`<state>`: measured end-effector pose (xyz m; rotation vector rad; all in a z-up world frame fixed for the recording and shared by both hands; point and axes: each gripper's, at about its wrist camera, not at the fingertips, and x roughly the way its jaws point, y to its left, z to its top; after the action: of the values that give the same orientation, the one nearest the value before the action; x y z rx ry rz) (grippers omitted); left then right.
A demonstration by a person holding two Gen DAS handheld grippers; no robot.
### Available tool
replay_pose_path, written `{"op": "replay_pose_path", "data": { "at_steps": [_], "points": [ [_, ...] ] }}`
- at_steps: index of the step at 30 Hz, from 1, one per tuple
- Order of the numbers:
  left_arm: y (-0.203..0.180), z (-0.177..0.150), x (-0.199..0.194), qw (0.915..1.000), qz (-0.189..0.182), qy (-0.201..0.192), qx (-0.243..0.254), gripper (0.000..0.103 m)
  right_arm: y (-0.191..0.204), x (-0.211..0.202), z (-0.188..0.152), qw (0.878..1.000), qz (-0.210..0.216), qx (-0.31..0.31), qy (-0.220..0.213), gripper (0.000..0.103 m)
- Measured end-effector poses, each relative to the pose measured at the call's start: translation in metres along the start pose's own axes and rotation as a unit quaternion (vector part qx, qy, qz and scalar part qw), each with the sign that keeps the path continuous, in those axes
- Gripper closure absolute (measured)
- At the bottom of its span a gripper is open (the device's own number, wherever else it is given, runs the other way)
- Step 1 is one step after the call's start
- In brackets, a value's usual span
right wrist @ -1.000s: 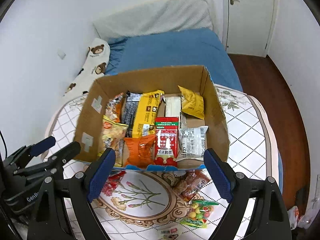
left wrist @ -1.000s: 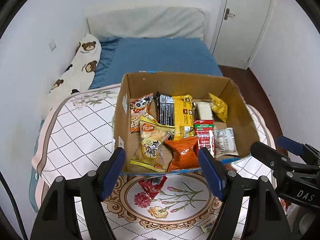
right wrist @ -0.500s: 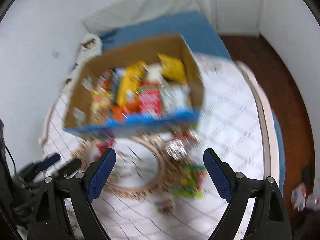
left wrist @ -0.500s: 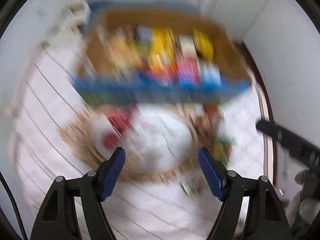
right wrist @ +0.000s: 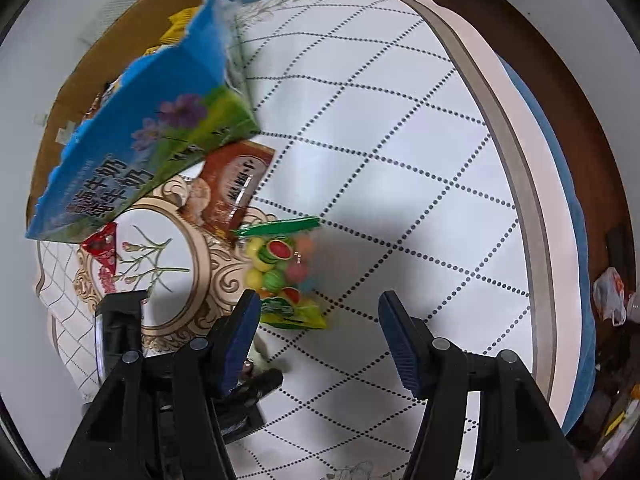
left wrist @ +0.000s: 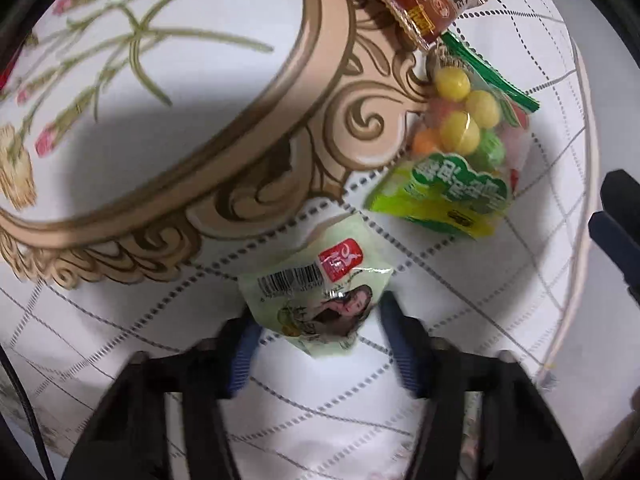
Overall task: Organize snacks
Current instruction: 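Grasp the small white-green packet with left gripper while right grasps fruit-candy bag, then carry both packets into the cardboard box and open both grippers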
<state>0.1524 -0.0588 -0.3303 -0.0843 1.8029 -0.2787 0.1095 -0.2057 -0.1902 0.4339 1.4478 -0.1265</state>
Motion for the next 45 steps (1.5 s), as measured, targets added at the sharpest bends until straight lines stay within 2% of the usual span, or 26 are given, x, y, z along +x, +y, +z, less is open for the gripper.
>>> {"op": "replay_pose_path", "data": {
  "at_steps": [2, 5, 8, 11, 14, 15, 17, 21, 25, 29, 34, 37, 40, 45],
  "points": [
    [0.001, -0.003, -0.006, 0.9998, 0.008, -0.012, 0.01, 0.055, 0.004, 0.01, 0.002, 1.0, 0.0, -0.003, 0.005, 0.038],
    [0.015, -0.007, -0.023, 0.9981, 0.045, -0.038, 0.019, 0.055, 0.016, 0.031, 0.005, 1.0, 0.001, -0.01, 0.017, 0.038],
    [0.045, -0.008, -0.041, 0.996, 0.069, -0.057, 0.0, 0.055, 0.028, 0.053, 0.008, 0.999, -0.002, -0.014, 0.03, 0.038],
    [0.08, -0.007, -0.053, 0.9942, 0.077, -0.067, -0.035, 0.055, 0.041, 0.078, 0.011, 0.999, 0.002, -0.017, 0.042, 0.037],
    [0.104, -0.006, -0.055, 0.9943, 0.056, -0.064, -0.064, 0.054, 0.06, 0.092, 0.008, 0.997, -0.032, -0.05, 0.046, 0.037],
    [0.108, -0.006, -0.053, 0.9949, 0.042, -0.058, -0.07, 0.053, 0.066, 0.093, 0.005, 0.996, -0.031, -0.064, 0.045, 0.037],
    [0.112, -0.005, -0.052, 0.9949, 0.025, -0.056, -0.08, 0.052, 0.078, 0.095, -0.005, 0.994, -0.025, -0.094, 0.056, 0.046],
    [0.122, -0.005, -0.047, 0.9947, 0.015, -0.051, -0.088, 0.05, 0.095, 0.101, -0.029, 0.987, -0.024, -0.137, 0.083, 0.046],
    [0.12, -0.005, -0.041, 0.995, 0.021, -0.048, -0.085, 0.049, 0.107, 0.109, -0.051, 0.982, -0.033, -0.159, 0.093, 0.046],
    [0.111, -0.003, -0.029, 0.9946, 0.033, -0.053, -0.082, 0.049, 0.111, 0.113, -0.056, 0.985, -0.037, -0.143, 0.086, 0.044],
    [0.09, -0.008, -0.029, 0.9935, 0.063, -0.07, -0.063, 0.052, 0.103, 0.115, -0.063, 0.99, -0.028, -0.117, 0.079, 0.043],
    [0.078, -0.011, -0.036, 0.9927, 0.079, -0.079, -0.045, 0.052, 0.088, 0.106, -0.06, 0.991, -0.025, -0.112, 0.073, 0.048],
    [0.068, -0.015, -0.046, 0.9928, 0.079, -0.085, -0.029, 0.052, 0.087, 0.099, -0.063, 0.991, -0.015, -0.113, 0.07, 0.05],
    [0.045, -0.022, -0.079, 0.9926, 0.057, -0.107, -0.002, 0.052, 0.093, 0.068, -0.056, 0.992, 0.025, -0.111, 0.06, 0.051]
  ]
}}
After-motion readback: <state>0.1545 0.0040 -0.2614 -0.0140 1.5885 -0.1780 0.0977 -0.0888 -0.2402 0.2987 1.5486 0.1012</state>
